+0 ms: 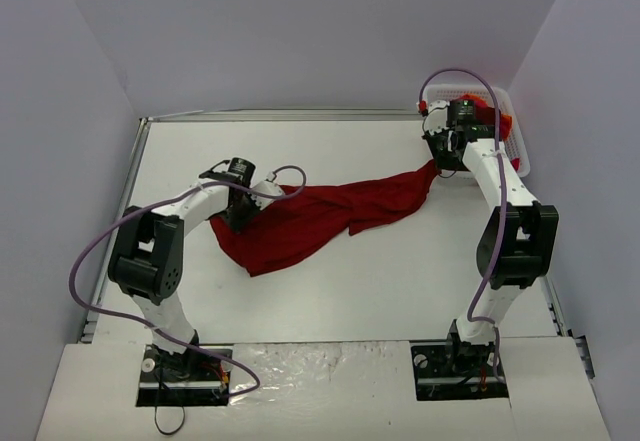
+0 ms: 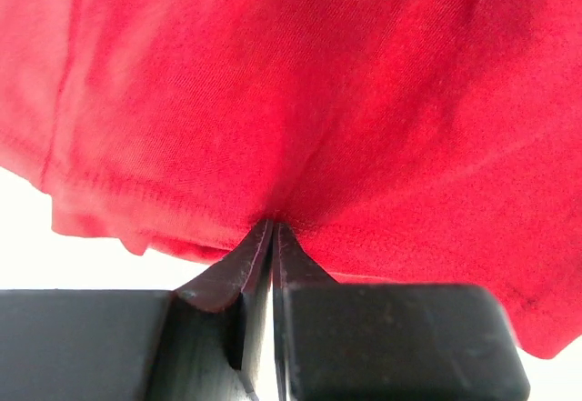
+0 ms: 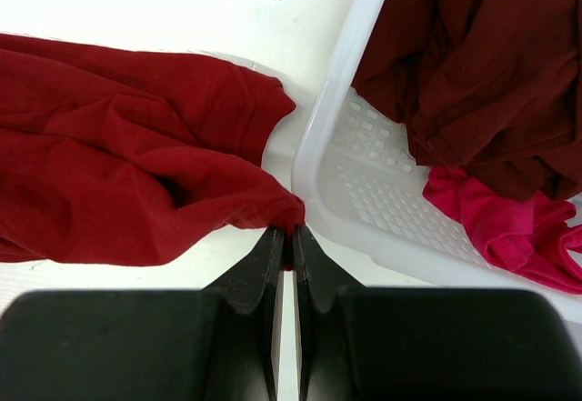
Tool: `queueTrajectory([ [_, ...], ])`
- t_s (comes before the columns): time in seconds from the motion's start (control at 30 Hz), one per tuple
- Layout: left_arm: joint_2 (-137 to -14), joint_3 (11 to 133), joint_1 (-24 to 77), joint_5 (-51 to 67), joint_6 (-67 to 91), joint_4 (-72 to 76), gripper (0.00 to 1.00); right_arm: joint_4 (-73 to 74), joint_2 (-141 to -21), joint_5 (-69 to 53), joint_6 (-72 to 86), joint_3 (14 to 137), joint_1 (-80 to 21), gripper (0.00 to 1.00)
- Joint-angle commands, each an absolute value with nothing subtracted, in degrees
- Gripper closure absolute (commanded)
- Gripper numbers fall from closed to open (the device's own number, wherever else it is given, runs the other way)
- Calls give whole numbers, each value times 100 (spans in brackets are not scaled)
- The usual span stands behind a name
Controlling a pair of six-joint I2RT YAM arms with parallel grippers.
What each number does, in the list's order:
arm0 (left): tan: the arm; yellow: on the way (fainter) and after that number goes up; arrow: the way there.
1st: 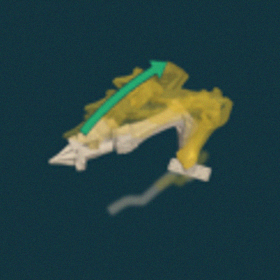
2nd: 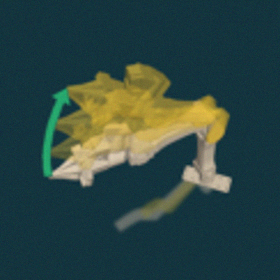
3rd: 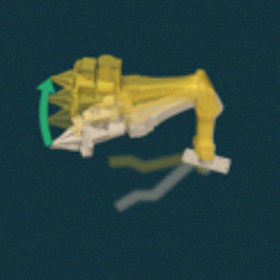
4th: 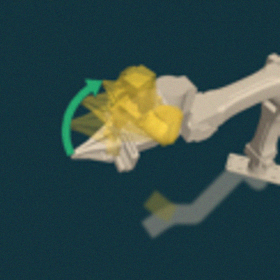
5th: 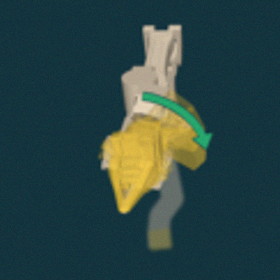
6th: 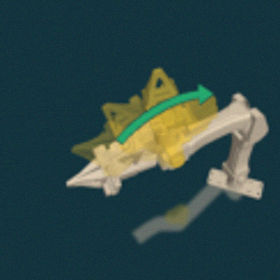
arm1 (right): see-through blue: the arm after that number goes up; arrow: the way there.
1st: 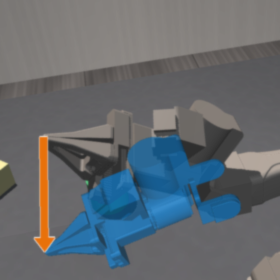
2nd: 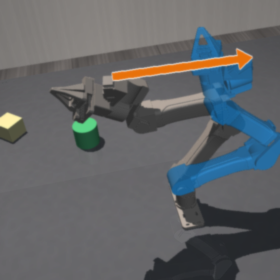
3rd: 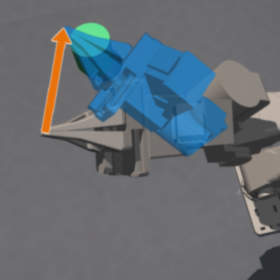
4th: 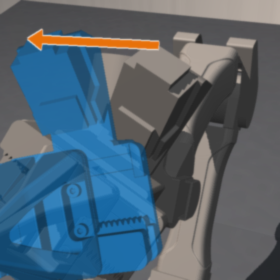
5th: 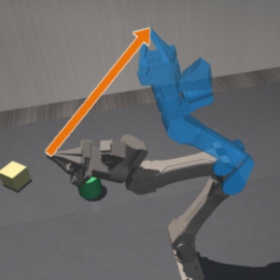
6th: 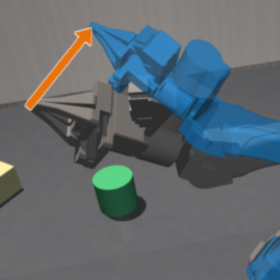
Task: Fold and stack the t-shirts
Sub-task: Flatten out the tshirt
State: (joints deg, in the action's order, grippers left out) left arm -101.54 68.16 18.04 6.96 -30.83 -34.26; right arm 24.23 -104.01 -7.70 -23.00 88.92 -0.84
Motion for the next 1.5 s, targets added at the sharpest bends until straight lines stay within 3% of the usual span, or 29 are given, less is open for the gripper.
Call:
queueTrajectory([
  [0.0,-9677,7171,1837,484,-3041,-3664,98,2443,-10424,-668,-2364,8982,-123,100],
  [0.33,-9387,7409,1837,159,-3006,-3920,97,2443,-10362,-721,-2373,8956,-132,100],
  [0.53,-9360,7461,1758,-1306,-2621,-3314,98,2443,-10336,-563,-2320,9263,-132,100],
  [0.7,-9176,7866,1390,-1827,-2119,-3059,98,2461,-10266,-396,-2285,9825,-114,100],
  [1.47,-7242,8341,1090,-2891,-1942,-2830,98,2443,-9422,-782,-2101,10222,176,100],
])
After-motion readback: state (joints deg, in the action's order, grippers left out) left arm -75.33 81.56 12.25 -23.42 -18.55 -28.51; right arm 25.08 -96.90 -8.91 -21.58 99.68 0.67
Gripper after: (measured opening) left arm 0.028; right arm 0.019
